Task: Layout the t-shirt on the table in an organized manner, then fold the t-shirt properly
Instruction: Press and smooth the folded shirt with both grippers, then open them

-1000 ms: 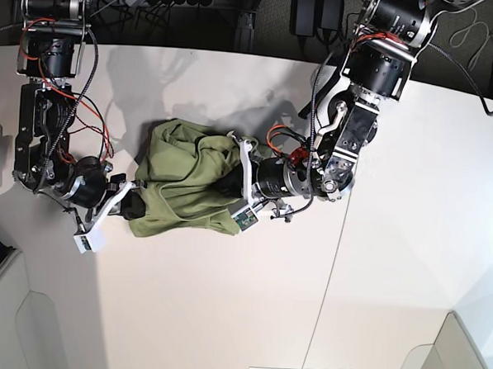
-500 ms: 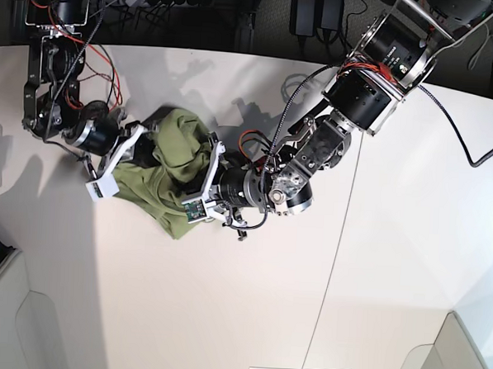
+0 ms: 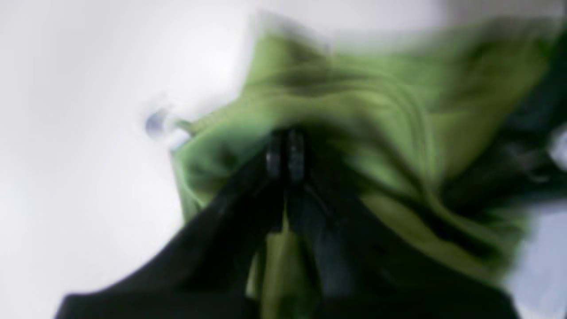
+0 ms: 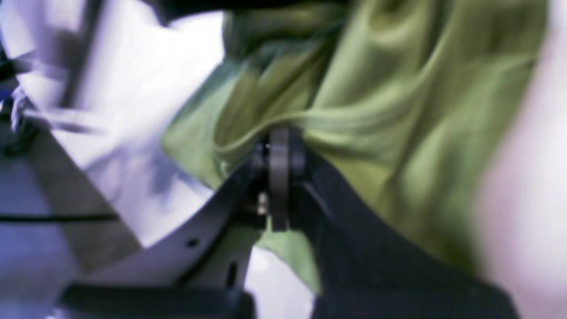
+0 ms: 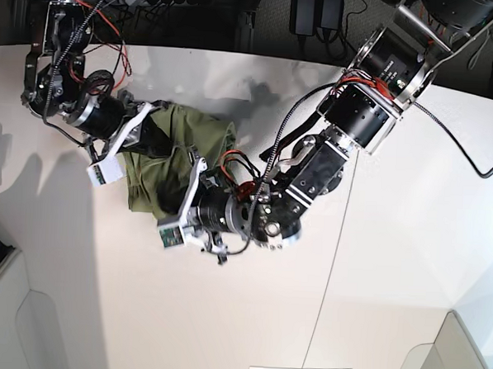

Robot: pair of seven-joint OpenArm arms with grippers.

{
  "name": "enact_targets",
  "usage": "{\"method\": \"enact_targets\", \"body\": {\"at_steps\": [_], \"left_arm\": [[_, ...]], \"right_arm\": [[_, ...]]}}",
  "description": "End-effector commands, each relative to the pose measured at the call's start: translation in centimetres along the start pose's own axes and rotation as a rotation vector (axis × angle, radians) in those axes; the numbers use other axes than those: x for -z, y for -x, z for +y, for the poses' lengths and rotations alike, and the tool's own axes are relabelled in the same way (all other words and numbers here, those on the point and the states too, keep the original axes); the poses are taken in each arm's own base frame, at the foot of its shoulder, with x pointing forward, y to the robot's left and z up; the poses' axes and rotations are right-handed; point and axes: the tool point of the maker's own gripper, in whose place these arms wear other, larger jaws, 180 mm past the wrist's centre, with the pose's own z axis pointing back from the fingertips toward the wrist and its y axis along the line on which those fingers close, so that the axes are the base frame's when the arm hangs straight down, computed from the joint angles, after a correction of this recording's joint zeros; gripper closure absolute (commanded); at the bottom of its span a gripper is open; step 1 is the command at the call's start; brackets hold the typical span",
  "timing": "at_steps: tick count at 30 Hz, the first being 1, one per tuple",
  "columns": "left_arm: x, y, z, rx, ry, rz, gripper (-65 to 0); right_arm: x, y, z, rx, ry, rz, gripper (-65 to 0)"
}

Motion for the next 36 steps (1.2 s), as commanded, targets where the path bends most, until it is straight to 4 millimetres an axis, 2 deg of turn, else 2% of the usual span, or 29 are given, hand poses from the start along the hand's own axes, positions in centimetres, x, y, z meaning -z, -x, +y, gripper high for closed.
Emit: {"method": "enact_targets", "body": {"at_steps": [1, 3, 7, 13, 16, 20, 25, 29, 33, 36], "left_arm": [[-1.2, -3.5, 0.7, 0.03, -0.004, -0.078, -5.4], [-2.4, -4.0, 0.5, 0.004, 0.018, -0.096, -6.1], [-3.7, -3.1, -0.7, -0.043, 0.061, -0.123, -6.1], [-3.3, -0.4, -3.4, -0.094, 0.097, -0.098, -6.1], [-2.9, 1.0, -5.1, -0.135, 0.124, -0.086, -6.1], [-2.4, 3.2, -6.5, -0.136, 0.113, -0.047, -6.1], [-2.1, 5.3, -7.3, -0.136, 0.08, -0.022, -6.0], [-2.7, 7.3, -7.0, -0.187, 0.046, 0.002, -6.0], [-4.3, 9.5, -5.2, -0.246, -0.015, 0.019, -6.0], [-5.1, 10.0, -4.1, -0.279, -0.041, 0.015, -6.1]], "right_arm": [[-0.8, -2.2, -0.2, -0.03, 0.006, -0.069, 0.0], [-1.4, -3.2, -1.0, -0.035, 0.03, -0.095, 0.0], [-2.3, -5.0, -2.4, -0.042, 0.067, -0.14, 0.0], [-3.3, -9.1, -3.5, -0.096, 0.099, -0.216, 0.0], [-3.0, -10.0, -3.5, -0.107, 0.098, -0.239, 0.0], [-1.2, -8.7, -3.9, -0.103, 0.099, -0.202, 0.0], [2.0, -3.5, -5.4, -0.067, 0.119, -0.034, 0.0], [3.0, -0.4, -7.4, -0.018, 0.158, 0.03, 0.0], [3.2, -0.3, -7.2, 0.012, 0.138, 0.016, 0.0], [3.2, -0.9, -6.7, 0.028, 0.114, -0.012, 0.0]]}}
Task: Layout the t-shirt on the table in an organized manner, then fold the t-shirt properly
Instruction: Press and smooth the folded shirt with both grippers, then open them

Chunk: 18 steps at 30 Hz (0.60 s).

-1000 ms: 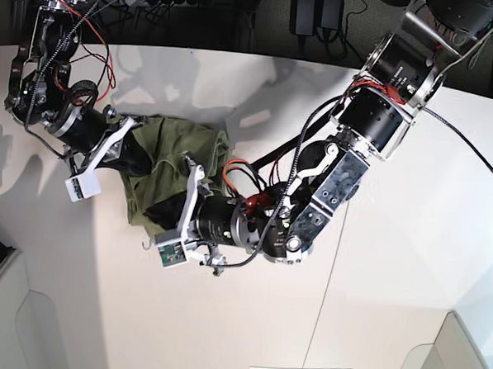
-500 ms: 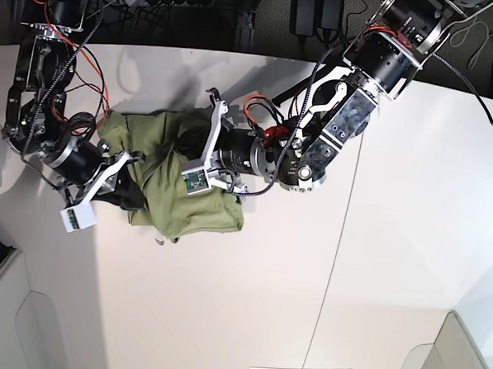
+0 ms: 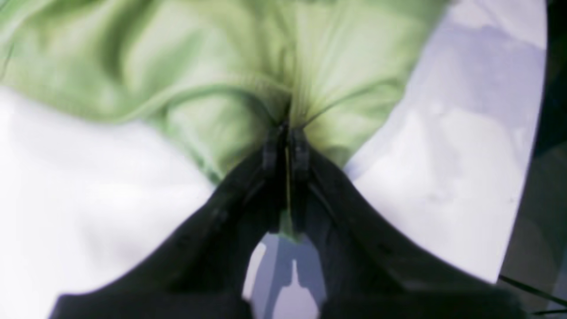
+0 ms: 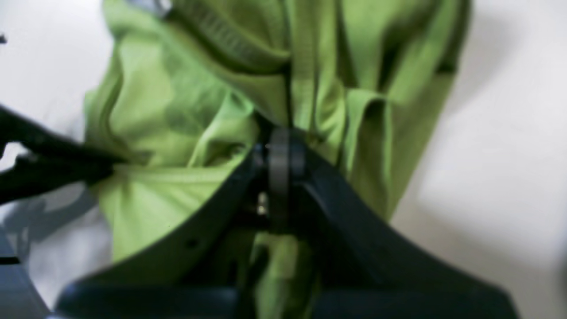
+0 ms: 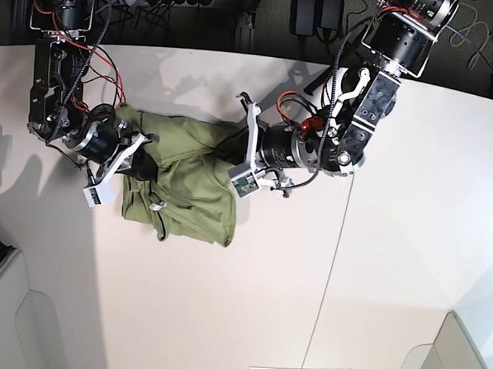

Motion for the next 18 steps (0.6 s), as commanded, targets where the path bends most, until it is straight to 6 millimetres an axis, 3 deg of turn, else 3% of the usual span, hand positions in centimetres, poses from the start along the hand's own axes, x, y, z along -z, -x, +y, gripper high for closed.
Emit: {"method": "enact_targets", "body": {"at_steps": [1, 6, 12, 18], "left_arm": [[-0.4, -1.0, 0.8, 0.009, -0.017, -0.021, -6.0], [-1.5, -2.0, 1.2, -0.066, -0.004, -0.055, -6.0], [-4.0, -4.0, -0.3, -0.115, 0.072, -0.123, -6.0], [-6.5, -3.0, -1.6, -0.07, 0.05, -0.12, -6.0]], "right_arm": [[-0.5, -1.3, -0.4, -0.012, 0.013, -0.026, 0.0], [-1.0, -2.8, 0.6, -0.031, -0.012, -0.062, 0.0], [-2.5, -5.3, 2.1, -0.12, -0.015, -0.096, 0.0], [-4.7, -6.9, 2.1, -0.101, -0.019, -0.155, 0.0]]}}
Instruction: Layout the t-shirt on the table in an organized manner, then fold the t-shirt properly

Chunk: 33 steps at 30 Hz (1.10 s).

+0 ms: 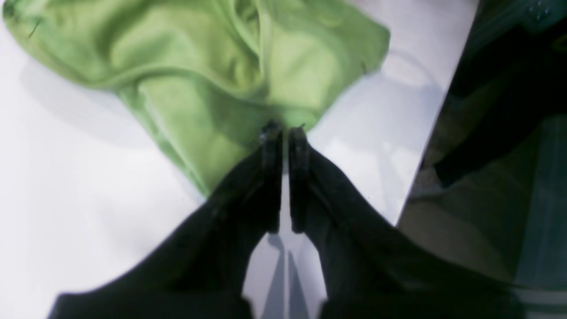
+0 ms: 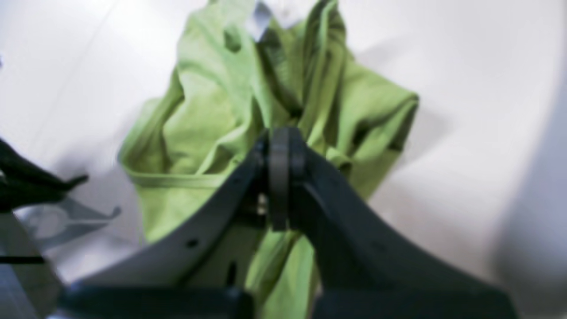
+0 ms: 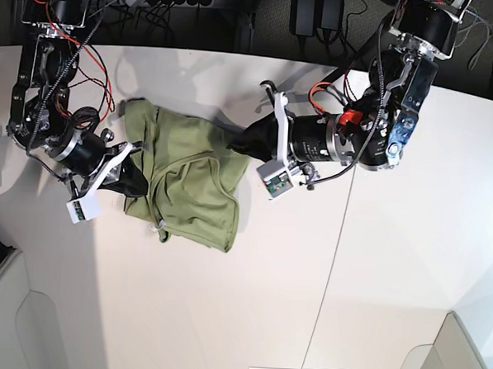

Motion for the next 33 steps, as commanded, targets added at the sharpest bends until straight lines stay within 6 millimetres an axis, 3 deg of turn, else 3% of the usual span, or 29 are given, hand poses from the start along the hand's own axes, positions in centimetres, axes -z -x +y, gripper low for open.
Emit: {"method": "enact_targets", "body": {"at_steps": [1, 3, 9, 12, 21, 26, 30, 33], "left_arm": [[-1.1, -1.2, 0.2, 0.022, -0.015, -0.045, -6.0], [-2.5, 0.1, 0.3, 0.003, -0.045, -0.035, -6.0], [-7.1, 3.5, 0.1, -0.038, -0.142, 0.01, -6.0], [-8.9, 4.7, -1.3, -0.056, -0.152, 0.027, -6.0], [-11.5, 12.6, -6.5, -0.227, -0.136, 0.22, -6.0], [-12.7, 16.6, -9.5, -0.266, -0.12, 0.354, -6.0], [-13.4, 18.9, -10.8, -0.294, -0.116, 0.42, -6.0], [-13.8, 21.9, -11.2, -0.351, -0.119, 0.484, -6.0]], "right_arm": [[-1.2, -2.6, 0.1, -0.013, -0.01, -0.086, 0.0], [-2.4, -2.5, 0.2, -0.011, -0.004, -0.097, 0.0], [-5.9, 0.6, 0.3, -0.021, 0.052, -0.062, 0.0], [-7.6, 2.5, 0.5, -0.016, 0.071, -0.026, 0.0], [-11.4, 11.2, 1.9, 0.048, 0.065, 0.211, 0.0], [-13.3, 16.6, 4.1, 0.122, 0.036, 0.342, 0.0], [-14.7, 19.9, 5.9, 0.175, 0.007, 0.428, 0.0], [-15.7, 22.5, 7.0, 0.216, -0.005, 0.498, 0.0]]}}
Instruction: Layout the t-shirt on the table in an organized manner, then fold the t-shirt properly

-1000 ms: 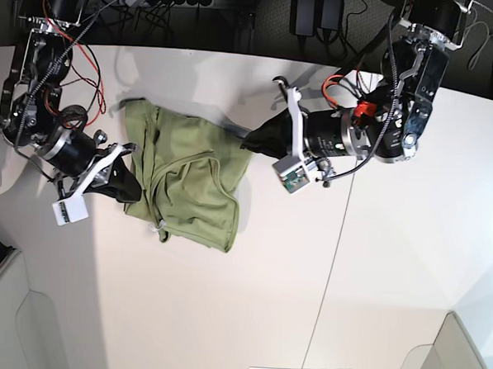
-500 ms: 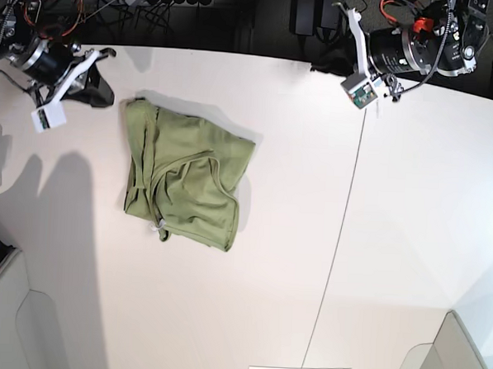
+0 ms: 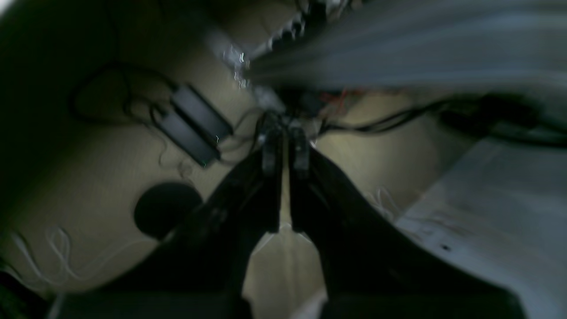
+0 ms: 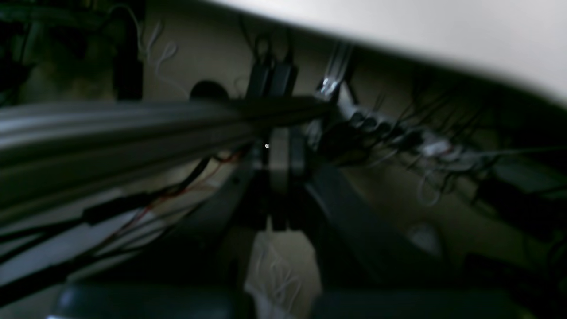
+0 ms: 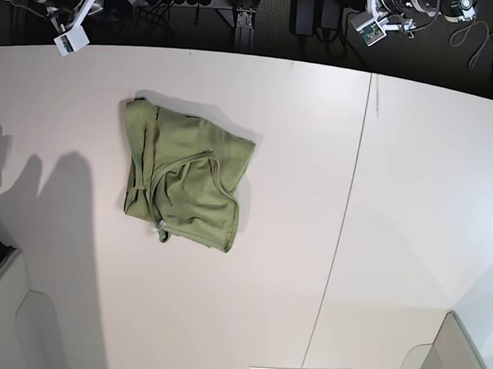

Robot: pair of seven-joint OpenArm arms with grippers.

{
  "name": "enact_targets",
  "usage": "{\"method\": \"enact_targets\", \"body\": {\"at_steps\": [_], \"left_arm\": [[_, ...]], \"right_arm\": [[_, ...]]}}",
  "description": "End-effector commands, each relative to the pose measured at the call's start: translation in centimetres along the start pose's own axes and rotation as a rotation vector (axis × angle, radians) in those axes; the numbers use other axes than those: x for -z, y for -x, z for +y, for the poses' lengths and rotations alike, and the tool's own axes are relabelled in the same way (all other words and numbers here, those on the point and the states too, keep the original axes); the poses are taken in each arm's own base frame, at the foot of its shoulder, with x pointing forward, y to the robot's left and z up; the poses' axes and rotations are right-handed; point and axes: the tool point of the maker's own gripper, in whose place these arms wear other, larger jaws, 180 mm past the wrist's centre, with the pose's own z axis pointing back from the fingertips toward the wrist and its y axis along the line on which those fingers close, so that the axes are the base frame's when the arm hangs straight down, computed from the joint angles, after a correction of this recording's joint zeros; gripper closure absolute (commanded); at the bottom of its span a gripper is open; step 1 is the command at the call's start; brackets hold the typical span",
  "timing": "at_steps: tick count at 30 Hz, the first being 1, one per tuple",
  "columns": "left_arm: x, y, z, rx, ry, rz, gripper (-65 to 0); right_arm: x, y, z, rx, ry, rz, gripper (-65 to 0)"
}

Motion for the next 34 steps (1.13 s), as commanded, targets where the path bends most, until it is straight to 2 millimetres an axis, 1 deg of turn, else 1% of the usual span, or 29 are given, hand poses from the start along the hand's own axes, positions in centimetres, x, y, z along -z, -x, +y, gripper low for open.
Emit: {"method": "enact_targets", "body": {"at_steps": [1, 5, 9, 11, 13, 15, 17, 19, 21, 23, 26, 29, 31, 34], "left_arm": [[0.3, 1.5, 0.0, -0.016, 0.009, 0.037, -6.0], [2.6, 8.3, 1.0, -0.101, 0.006, 0.201, -6.0], [5.0, 14.1, 0.9, -0.181, 0.046, 0.341, -6.0], [6.0, 16.4, 0.7, -0.215, 0.075, 0.404, -6.0], [7.2, 17.8, 0.7, -0.228, 0.092, 0.444, -6.0], [8.2, 19.0, 1.8, -0.242, 0.041, 0.489, -6.0], [9.3, 19.5, 3.0, -0.237, -0.007, 0.525, -6.0], [10.4, 19.5, 3.9, -0.228, -0.038, 0.564, -5.9], [11.7, 18.4, 4.3, -0.22, -0.032, 0.569, -5.9], [13.0, 16.9, 4.4, -0.215, -0.016, 0.554, -5.9], [14.5, 14.8, 4.8, -0.257, -0.039, 0.517, -5.9], [15.4, 13.2, 4.5, -0.279, -0.035, 0.473, -5.9], [15.8, 12.8, 4.0, -0.285, -0.021, 0.463, -5.9], [15.8, 12.9, 4.1, -0.285, -0.022, 0.463, -5.9]], "right_arm": [[-0.2, 1.0, 0.1, -0.001, -0.005, 0.025, 0.0], [1.4, 4.9, 0.6, 0.033, -0.029, 0.142, 0.0], [3.7, 8.5, 0.9, 0.054, -0.052, 0.239, 0.0], [5.1, 10.6, 1.2, 0.05, -0.066, 0.304, 0.0], [6.5, 12.2, 1.1, 0.047, -0.068, 0.361, 0.0], [7.8, 13.5, 0.7, 0.053, -0.053, 0.423, 0.0], [9.1, 14.4, -0.2, 0.063, -0.026, 0.48, 0.0], [10.2, 14.9, -1.2, 0.068, 0.004, 0.53, 0.0], [11.1, 15.0, -2.1, 0.067, 0.019, 0.567, 0.0], [11.9, 14.8, -2.6, 0.064, 0.028, 0.589, 0.0], [13.1, 13.8, -2.7, 0.062, 0.025, 0.585, 0.0], [13.8, 12.5, -2.6, 0.027, 0.023, 0.574, 0.0], [13.8, 12.1, -2.3, -0.004, -0.005, 0.579, 0.0], [13.9, 11.6, -1.8, -0.016, -0.031, 0.56, 0.0]]}}
